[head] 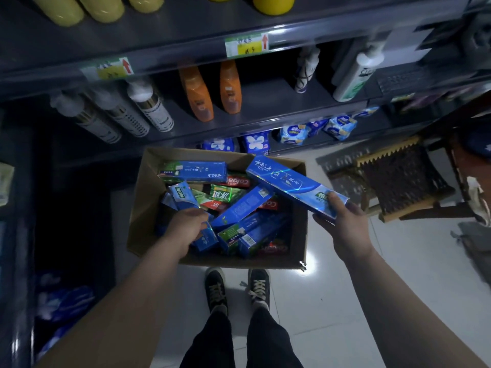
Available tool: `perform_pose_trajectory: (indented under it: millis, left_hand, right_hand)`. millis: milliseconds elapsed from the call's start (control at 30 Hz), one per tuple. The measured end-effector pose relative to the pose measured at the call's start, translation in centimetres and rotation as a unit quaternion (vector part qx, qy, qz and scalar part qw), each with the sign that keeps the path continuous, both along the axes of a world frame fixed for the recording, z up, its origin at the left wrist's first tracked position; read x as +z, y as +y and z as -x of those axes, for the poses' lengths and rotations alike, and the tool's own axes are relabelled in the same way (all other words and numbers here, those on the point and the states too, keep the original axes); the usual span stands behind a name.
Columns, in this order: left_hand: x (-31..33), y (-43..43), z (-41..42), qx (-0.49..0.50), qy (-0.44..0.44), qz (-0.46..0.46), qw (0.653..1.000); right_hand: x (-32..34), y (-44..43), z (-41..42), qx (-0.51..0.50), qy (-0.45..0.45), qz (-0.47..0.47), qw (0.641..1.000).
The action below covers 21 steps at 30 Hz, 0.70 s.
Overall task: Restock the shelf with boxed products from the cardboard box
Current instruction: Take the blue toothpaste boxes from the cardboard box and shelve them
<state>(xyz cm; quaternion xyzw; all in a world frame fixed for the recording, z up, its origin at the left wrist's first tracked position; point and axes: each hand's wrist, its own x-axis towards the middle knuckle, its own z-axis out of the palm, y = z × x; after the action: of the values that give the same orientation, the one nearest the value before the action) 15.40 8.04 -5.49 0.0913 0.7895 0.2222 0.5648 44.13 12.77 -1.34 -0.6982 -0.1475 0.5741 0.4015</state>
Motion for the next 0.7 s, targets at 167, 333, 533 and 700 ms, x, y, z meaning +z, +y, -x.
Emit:
perform_pose_trajectory:
  millis: [167,333,533,700]
  left_hand:
    - [-1.6,0.5,-0.8,-0.041,0.080,0.008,0.996]
    - [-2.2,-0.5,0.2,-0.080,0.146,0.031,0.985]
    - [-4.1,-2.8,1.8,-0.051,0.122,0.092,0.987]
    - [-8.3,-3.3,2.2,0.038,0.035,0.094,0.994]
  right_hand:
    - [-1.3,-0.5,-0.6,0.001,0.002,0.008,1.000]
    - [-2.0,-1.1,-0.9,0.003,0.010,0.021,1.000]
    - [-2.5,-1.7,0.1,0.033,0.018,0.015,0.999]
    - [-3.3,-2.0,1.4,0.048,0.013,0.011,0.999]
